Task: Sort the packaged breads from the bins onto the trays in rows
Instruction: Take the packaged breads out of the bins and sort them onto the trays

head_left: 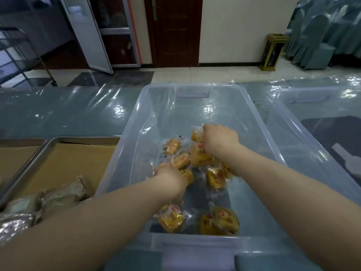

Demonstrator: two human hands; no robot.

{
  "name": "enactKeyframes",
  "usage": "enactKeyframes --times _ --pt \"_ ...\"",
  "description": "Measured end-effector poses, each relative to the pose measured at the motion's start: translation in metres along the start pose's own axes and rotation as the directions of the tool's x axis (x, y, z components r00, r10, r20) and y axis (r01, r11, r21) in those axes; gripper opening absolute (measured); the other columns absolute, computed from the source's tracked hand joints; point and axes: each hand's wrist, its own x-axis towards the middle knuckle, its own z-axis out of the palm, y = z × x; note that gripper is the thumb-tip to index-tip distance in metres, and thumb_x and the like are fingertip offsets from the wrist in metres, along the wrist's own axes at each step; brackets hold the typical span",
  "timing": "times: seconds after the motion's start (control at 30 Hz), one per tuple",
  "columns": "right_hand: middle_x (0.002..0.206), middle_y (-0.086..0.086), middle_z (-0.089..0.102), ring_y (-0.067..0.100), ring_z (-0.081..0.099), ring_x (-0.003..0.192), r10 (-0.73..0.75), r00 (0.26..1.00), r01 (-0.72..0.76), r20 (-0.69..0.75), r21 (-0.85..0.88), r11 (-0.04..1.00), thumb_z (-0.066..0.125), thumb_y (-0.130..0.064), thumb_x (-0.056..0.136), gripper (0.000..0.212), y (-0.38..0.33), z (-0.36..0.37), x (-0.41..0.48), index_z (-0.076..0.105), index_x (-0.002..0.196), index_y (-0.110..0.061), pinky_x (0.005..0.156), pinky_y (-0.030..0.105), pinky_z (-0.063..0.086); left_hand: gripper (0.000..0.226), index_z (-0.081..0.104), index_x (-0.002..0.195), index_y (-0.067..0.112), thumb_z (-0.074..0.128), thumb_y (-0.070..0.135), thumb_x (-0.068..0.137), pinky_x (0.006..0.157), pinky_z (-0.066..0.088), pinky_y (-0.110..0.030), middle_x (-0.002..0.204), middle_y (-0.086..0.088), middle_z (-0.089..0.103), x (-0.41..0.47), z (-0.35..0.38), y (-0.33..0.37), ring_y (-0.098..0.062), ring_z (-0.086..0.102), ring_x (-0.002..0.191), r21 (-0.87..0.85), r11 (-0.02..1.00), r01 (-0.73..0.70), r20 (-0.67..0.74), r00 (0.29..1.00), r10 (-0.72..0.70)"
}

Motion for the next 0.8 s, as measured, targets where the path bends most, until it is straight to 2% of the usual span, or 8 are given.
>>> enactKeyframes --times 0.1,0.2,0.27,0.4,0.5,0.63,0.7,0.8 --pt "0.104 0.008 0.059 0.031 0.058 0.093 0.03 0.999 -0.031 0.042 0.021 0.999 0.051 -0.008 0.085 0.029 0.003 0.005 0.002 0.049 0.113 -0.012 0.066 0.036 0.043 0.079 0.024 0.145 0.023 0.062 0.051 0.082 0.092 0.044 -0.048 0.143 -0.01 0.037 0.023 0.03 0.001 -0.033 0.045 0.12 -0.114 0.985 -0.133 0.094 0.985 0.144" --pt "0.098 0.008 0.057 0.03 0.057 0.089 0.038 0.996 -0.042 0.082 0.053 0.998 0.051 -0.01 0.085 0.03 0.002 0.004 0.007 0.05 0.115 -0.012 0.063 0.035 0.042 0.096 0.008 0.147 0.034 0.069 0.051 0.075 0.099 0.031 -0.064 0.156 -0.008 0.009 0.037 0.052 -0.011 -0.041 0.021 0.136 -0.063 0.988 -0.144 0.119 0.981 0.151" --pt "0.088 0.004 0.05 0.027 0.052 0.081 0.049 0.993 -0.058 0.104 0.087 0.995 0.051 -0.01 0.085 0.027 0.003 0.001 0.009 0.051 0.112 -0.013 0.059 0.033 0.039 0.097 0.011 0.145 0.035 0.072 0.05 0.072 0.099 0.025 -0.071 0.156 -0.006 -0.002 0.043 0.06 -0.019 -0.045 0.009 0.139 -0.01 0.99 -0.143 0.135 0.98 0.143" --pt "0.088 0.003 0.049 0.026 0.052 0.081 0.062 0.992 -0.076 0.114 0.126 0.989 0.052 -0.009 0.084 0.025 0.007 -0.002 0.009 0.051 0.108 -0.014 0.061 0.035 0.041 0.068 0.034 0.138 0.024 0.069 0.031 0.08 0.097 0.03 -0.071 0.155 -0.011 -0.004 0.047 0.065 -0.014 -0.046 0.003 0.139 0.096 0.969 -0.226 0.159 0.965 0.209" --pt "0.08 0.001 0.047 0.025 0.052 0.08 0.08 0.988 -0.101 0.128 0.159 0.982 0.051 -0.008 0.083 0.02 0.01 -0.002 0.011 0.049 0.102 -0.015 0.061 0.034 0.04 0.038 0.051 0.125 0.009 0.057 0.019 0.089 0.099 0.037 -0.058 0.148 -0.021 0.021 0.047 0.059 -0.008 -0.044 0.022 0.134 0.122 0.962 -0.244 0.083 0.968 0.235" --pt "0.078 0.001 0.046 0.025 0.051 0.078 0.096 0.988 -0.117 0.12 0.186 0.976 0.051 -0.007 0.082 0.016 0.014 -0.005 0.013 0.047 0.095 -0.016 0.059 0.034 0.039 0.022 0.059 0.111 0.008 0.054 0.011 0.09 0.082 0.051 -0.038 0.115 -0.015 0.053 0.048 0.048 -0.009 -0.03 0.055 0.1 0.107 0.967 -0.232 -0.053 0.97 0.238" --pt "0.077 0.001 0.045 0.024 0.05 0.076 0.102 0.989 -0.121 0.108 0.189 0.975 0.051 -0.007 0.083 0.016 0.014 -0.005 0.013 0.046 0.095 -0.017 0.057 0.033 0.038 0.02 0.06 0.108 0.008 0.052 0.006 0.089 0.08 0.053 -0.037 0.107 -0.012 0.058 0.05 0.041 -0.011 -0.027 0.058 0.092 0.065 0.977 -0.203 -0.106 0.972 0.209" --pt "0.076 0.0 0.045 0.019 0.046 0.065 0.113 0.99 -0.127 0.081 0.185 0.975 0.051 -0.006 0.082 0.017 0.015 -0.005 0.014 0.046 0.094 -0.017 0.048 0.028 0.031 0.024 0.06 0.112 0.01 0.051 0.005 0.09 0.081 0.051 -0.04 0.111 -0.011 0.058 0.05 0.03 -0.017 -0.03 0.059 0.099 0.103 0.983 -0.15 -0.196 0.966 0.168"
